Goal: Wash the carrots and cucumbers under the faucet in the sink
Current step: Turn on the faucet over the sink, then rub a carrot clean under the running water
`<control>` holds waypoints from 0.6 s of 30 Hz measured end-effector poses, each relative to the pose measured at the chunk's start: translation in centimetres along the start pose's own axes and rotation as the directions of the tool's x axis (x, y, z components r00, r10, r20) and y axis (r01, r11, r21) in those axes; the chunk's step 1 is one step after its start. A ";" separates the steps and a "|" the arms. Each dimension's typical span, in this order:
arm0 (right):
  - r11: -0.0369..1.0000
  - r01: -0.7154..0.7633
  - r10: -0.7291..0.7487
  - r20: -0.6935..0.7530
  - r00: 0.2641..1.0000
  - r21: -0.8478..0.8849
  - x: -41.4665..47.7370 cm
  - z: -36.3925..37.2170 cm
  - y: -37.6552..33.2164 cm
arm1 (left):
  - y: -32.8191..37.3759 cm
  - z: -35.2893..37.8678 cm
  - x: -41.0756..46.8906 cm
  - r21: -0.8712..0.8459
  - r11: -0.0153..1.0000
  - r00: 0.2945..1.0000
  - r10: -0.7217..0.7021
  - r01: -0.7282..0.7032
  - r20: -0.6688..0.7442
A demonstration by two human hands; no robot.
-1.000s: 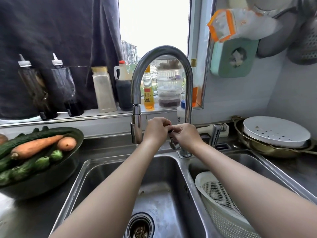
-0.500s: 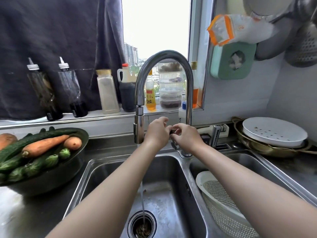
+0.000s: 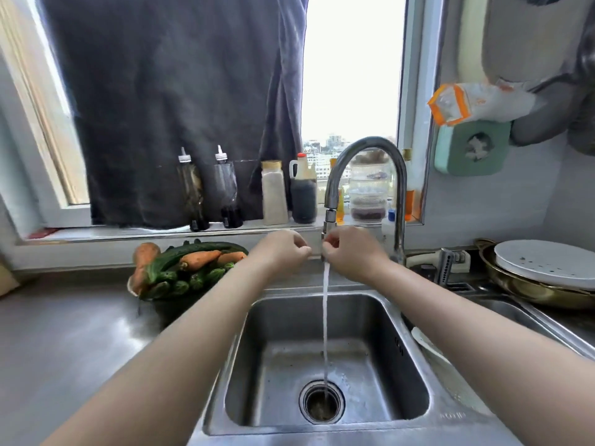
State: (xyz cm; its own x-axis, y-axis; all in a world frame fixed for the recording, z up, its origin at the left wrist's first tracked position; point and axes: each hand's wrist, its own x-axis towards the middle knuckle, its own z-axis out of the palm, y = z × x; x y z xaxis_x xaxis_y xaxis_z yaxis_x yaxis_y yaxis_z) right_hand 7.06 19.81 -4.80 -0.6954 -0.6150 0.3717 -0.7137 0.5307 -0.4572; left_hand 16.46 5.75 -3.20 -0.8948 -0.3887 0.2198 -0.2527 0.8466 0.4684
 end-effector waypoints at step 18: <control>1.000 0.004 -0.011 0.254 0.967 0.030 8.6 14.4 -11.0 | -16.4 -4.8 2.7 0.387 0.906 0.971 -0.224 0.174 0.088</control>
State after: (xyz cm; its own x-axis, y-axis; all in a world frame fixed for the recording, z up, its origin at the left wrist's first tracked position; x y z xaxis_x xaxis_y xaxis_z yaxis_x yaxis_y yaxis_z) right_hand 10.10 0.30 -8.19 -0.6431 -0.7491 0.1592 -0.7136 0.5108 -0.4794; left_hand 19.97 -10.92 -6.17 -0.8443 -0.5348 0.0331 -0.5267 0.8398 0.1314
